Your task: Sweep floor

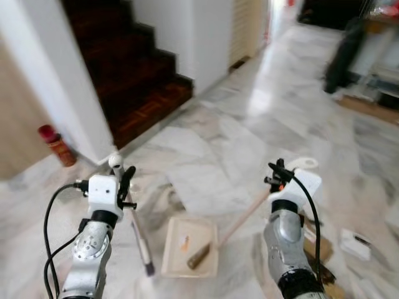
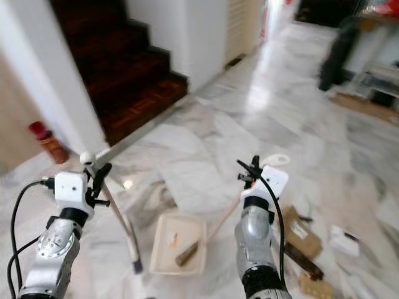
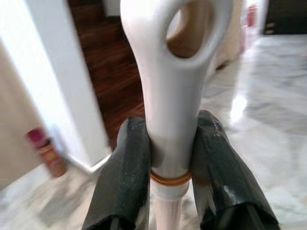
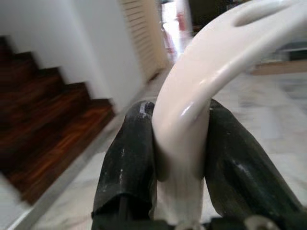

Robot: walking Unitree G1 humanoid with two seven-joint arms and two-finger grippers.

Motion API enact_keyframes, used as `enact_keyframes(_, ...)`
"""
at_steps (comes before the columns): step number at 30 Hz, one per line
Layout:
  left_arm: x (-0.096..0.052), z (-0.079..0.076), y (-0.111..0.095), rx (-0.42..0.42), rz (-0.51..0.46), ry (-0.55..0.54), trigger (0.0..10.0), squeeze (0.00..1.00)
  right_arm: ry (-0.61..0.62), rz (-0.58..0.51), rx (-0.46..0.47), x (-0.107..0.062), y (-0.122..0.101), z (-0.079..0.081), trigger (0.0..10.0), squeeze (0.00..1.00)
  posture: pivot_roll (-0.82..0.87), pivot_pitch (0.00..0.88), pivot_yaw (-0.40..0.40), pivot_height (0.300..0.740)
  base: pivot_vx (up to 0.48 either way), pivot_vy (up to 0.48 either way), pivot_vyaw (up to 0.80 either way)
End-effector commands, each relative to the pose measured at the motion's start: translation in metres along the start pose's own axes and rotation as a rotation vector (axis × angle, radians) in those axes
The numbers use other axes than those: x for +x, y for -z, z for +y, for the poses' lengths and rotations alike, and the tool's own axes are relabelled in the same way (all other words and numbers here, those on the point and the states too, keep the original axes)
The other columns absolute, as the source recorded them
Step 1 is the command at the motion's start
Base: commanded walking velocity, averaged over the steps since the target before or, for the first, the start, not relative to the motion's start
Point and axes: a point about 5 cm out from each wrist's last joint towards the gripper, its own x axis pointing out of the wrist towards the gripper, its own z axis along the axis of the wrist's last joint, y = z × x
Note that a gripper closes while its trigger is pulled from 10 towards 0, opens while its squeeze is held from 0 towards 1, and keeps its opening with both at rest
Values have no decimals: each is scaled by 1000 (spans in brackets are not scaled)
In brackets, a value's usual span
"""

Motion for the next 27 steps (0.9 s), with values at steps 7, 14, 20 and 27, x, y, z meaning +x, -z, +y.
enact_keyframes(7,4,-3,-12,3,-52,11,10000,0,26,-25,36,5,-8,-7,10000,0,177,0,8,740,0,0,0)
enact_keyframes(14,2,-5,-10,-7,-42,14,10000,0,20,-7,28,3,-4,-7,10000,0,176,0,5,740,0,0,0)
enact_keyframes(20,3,-6,-10,-10,-38,14,10000,0,23,-16,8,5,-6,-10,10000,0,173,0,6,740,0,0,0)
enact_keyframes(27,3,-8,-8,-11,-31,25,10000,0,37,-24,3,4,-6,-14,10000,0,172,0,6,740,0,0,798)
